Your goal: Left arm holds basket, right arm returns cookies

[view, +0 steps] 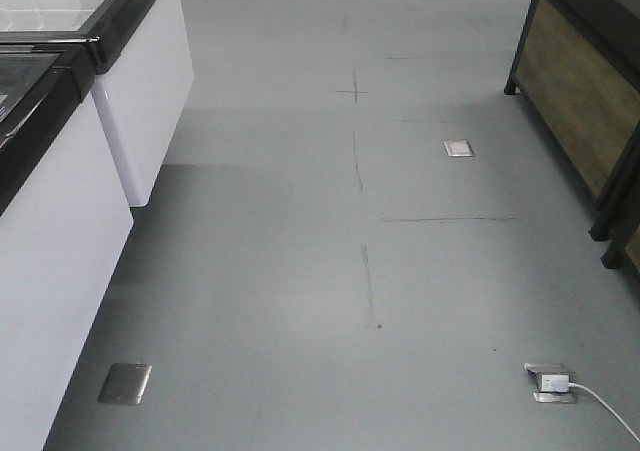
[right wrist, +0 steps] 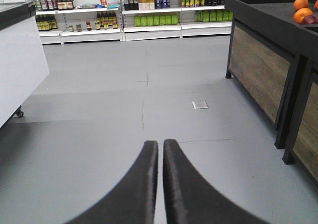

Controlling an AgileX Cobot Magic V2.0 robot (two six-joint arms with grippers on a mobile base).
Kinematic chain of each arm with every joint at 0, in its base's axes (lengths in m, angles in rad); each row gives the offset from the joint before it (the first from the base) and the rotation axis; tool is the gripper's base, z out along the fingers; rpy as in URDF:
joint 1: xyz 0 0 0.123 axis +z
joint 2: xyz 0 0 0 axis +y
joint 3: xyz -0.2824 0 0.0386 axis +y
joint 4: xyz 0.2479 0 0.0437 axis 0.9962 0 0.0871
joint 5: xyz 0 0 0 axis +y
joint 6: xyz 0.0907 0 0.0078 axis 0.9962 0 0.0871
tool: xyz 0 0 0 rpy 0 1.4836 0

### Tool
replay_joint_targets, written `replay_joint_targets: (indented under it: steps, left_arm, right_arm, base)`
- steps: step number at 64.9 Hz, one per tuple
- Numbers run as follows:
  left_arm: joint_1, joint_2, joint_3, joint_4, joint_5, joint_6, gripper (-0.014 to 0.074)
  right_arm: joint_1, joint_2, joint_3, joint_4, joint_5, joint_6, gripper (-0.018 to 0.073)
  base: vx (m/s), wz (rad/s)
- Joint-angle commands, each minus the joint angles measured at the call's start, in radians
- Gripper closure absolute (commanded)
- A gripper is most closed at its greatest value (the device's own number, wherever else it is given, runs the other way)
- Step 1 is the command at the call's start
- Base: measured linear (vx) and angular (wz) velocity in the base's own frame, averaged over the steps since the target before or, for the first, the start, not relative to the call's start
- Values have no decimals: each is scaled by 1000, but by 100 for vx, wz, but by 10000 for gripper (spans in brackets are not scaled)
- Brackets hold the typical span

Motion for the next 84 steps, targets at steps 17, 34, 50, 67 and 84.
replay_joint_targets:
  steps: [17,34,50,67,84]
  left_arm:
    - [96,42,-1,-44,-81,-279,136]
    - [113,83,113,-45,-172,-438,136]
    - [110,133,155,-43,-316,-411,136]
    - [99,184,155,-44,-384,-406,136]
    - [32,253,155,-44,-480,-455,136]
  right_arm:
    - [-8,-13,18,-10,-71,-3,566]
    - [-8,-13,18,-10,-71,-3,566]
    - [-8,-13,18,-10,-71,-3,566]
    - [-8,-13,18,-10,-71,-3,566]
    - [-8,-13,18,-10,-71,-3,566]
  base:
    - [0,0]
    - [0,0]
    - [0,0]
    - [0,0]
    - [0,0]
